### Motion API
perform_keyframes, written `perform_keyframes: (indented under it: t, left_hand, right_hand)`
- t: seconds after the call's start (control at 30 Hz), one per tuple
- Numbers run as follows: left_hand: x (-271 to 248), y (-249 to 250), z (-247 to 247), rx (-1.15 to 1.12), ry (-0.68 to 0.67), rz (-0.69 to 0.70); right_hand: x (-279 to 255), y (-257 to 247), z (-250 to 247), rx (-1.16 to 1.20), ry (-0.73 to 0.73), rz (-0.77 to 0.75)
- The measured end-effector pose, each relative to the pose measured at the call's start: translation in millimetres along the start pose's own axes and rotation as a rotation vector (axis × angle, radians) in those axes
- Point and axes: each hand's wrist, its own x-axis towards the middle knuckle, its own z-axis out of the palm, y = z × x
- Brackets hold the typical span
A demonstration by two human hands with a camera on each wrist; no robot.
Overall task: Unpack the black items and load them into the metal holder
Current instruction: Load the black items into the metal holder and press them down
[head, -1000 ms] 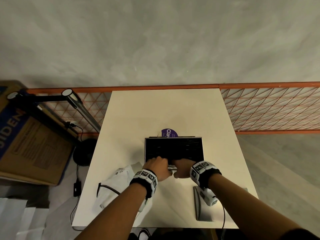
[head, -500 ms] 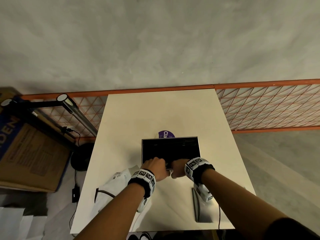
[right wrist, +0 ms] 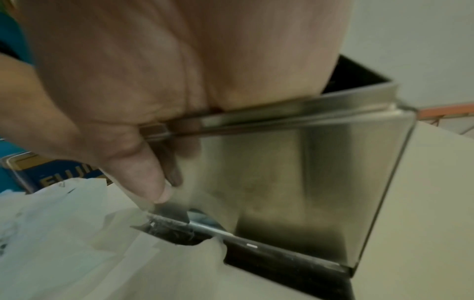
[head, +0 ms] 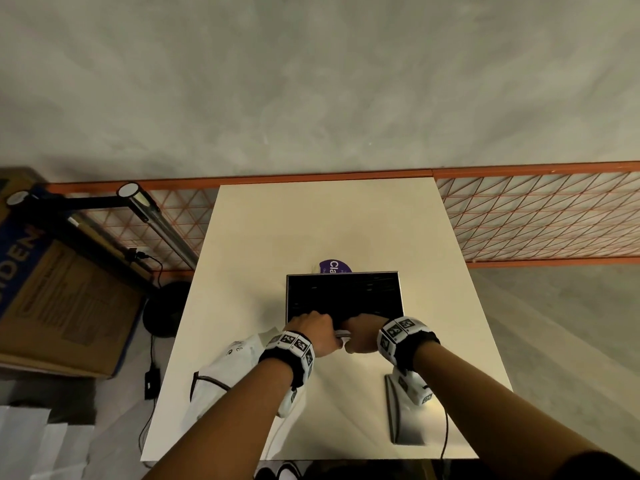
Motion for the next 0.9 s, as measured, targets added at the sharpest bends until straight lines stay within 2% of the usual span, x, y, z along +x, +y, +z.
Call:
perform_keyframes:
  t: [0.17, 0.3, 0.4, 0.53, 0.6, 0.63, 0.77, 0.9]
  left_hand:
    - [5, 0, -10, 0.003, -0.044, -0.011]
    - [8, -1, -15, 0.054, 0.014, 0.014]
    - [7, -7, -17, 0.045, 0.075, 0.087]
    - [6, -19, -16, -0.166, 0.18, 0.251]
    - [10, -22, -12, -0.184, 0.327, 0.342]
    - [13, -23, -9, -0.15, 0.397, 0.366]
    - [21, -22, -3, 0.026, 0.506, 0.375]
    - [33, -22, -2, 0.07, 0.433, 0.361]
  right_hand:
    - [-8, 2, -10, 0.009, 0.029, -0.036]
    - [-12, 4, -17, 0.001, 0.052, -0.001]
    - [-18, 6, -21, -0.032, 0.113, -0.003]
    - [-21, 16, -24, 0.069, 0.343, -0.124]
    - [-13, 24, -20, 0.013, 0.547, -0.204]
    - [-9, 28, -18, -0.053, 0.603, -0.207]
    - [5, 32, -18, -0.125, 0.528, -0.087]
    - [14, 32, -14, -0.071, 0.488, -0.055]
